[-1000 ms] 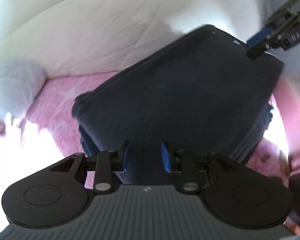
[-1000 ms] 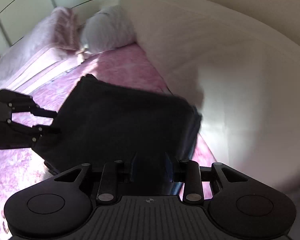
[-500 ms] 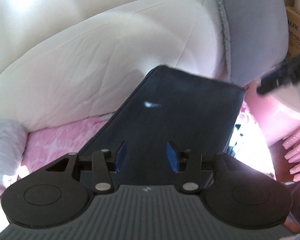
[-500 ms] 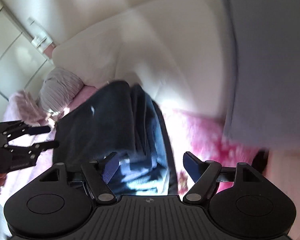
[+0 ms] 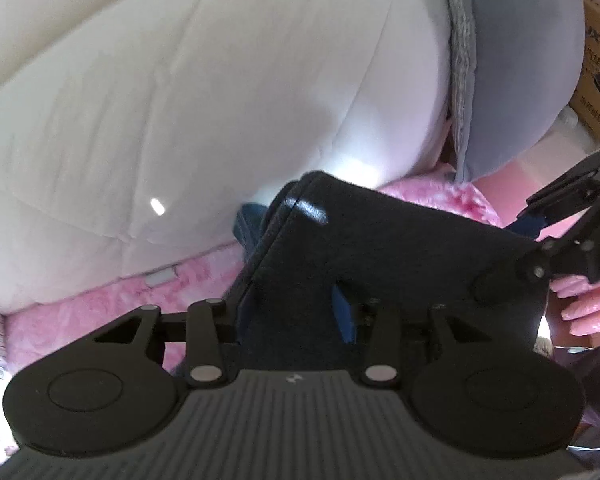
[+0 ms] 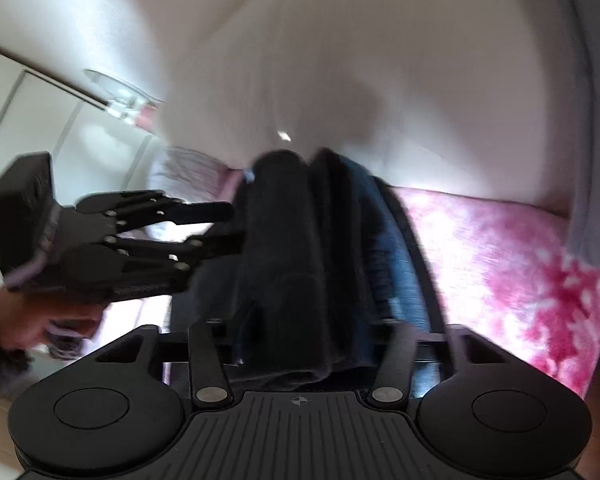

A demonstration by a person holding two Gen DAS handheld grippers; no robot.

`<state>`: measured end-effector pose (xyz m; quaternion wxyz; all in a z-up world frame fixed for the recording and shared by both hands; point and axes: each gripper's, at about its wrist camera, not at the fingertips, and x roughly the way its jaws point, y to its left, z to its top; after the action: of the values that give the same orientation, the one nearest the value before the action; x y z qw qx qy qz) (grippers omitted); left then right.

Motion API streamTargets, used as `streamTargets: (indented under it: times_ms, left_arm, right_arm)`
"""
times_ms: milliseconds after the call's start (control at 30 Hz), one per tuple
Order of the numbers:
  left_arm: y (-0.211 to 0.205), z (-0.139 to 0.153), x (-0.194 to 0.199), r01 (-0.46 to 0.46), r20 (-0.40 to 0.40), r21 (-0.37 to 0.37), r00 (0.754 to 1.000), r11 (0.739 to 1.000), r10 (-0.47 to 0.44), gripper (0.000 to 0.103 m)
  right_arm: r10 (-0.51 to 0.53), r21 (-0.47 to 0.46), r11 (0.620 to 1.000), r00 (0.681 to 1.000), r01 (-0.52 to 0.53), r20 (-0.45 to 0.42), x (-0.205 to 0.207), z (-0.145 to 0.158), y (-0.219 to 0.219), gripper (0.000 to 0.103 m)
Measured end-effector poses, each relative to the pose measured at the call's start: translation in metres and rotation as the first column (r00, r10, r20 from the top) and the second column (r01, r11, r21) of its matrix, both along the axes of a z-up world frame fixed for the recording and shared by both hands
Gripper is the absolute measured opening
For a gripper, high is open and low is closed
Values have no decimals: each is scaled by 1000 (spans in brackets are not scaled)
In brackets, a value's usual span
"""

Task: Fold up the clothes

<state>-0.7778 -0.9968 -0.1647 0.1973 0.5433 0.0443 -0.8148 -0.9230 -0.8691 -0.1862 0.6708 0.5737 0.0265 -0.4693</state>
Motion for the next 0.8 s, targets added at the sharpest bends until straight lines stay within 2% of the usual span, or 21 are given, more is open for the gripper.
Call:
streamTargets:
  times_ms: [33, 100, 233, 300, 467, 533, 633, 800]
  left_arm:
    - [2, -2, 1, 0, -2, 7, 1000, 1000, 0, 39]
    - [10, -2, 1, 11, 0, 9, 1000, 1000, -11, 39]
    - [34, -9, 0, 67, 24, -67, 998, 995, -66, 39]
    - [31, -20, -2, 58, 23, -98, 998, 993, -56, 40]
    - [15, -26, -10, 62, 29, -77, 998, 995, -60, 41]
    - [12, -20, -7, 60, 24, -60, 998, 996, -59, 41]
    - [13, -3, 4, 30, 0, -39, 1000, 999, -30, 40]
    - [31, 23, 63, -71, -51, -15, 996, 997, 70, 38]
  right_arm:
    - [-4, 13, 1000, 1000, 4, 1, -2, -3, 1, 29]
    - [-3, 34, 999, 1000, 3, 11, -5, -3, 8, 24]
    - [-7, 69, 998, 1000, 5, 19, -3, -9, 26, 24]
    - [-23, 71, 997, 999, 21, 27, -5, -18, 23, 24]
    - [15, 48, 999, 1000, -15, 0, -10, -20, 7, 24]
    - [45, 45, 998, 999, -44, -7, -13, -11, 4, 27]
    - [65, 7, 998, 995, -65, -78, -11, 16, 5, 30]
    - [42, -85, 995, 982, -59, -187, -8, 49, 21, 31]
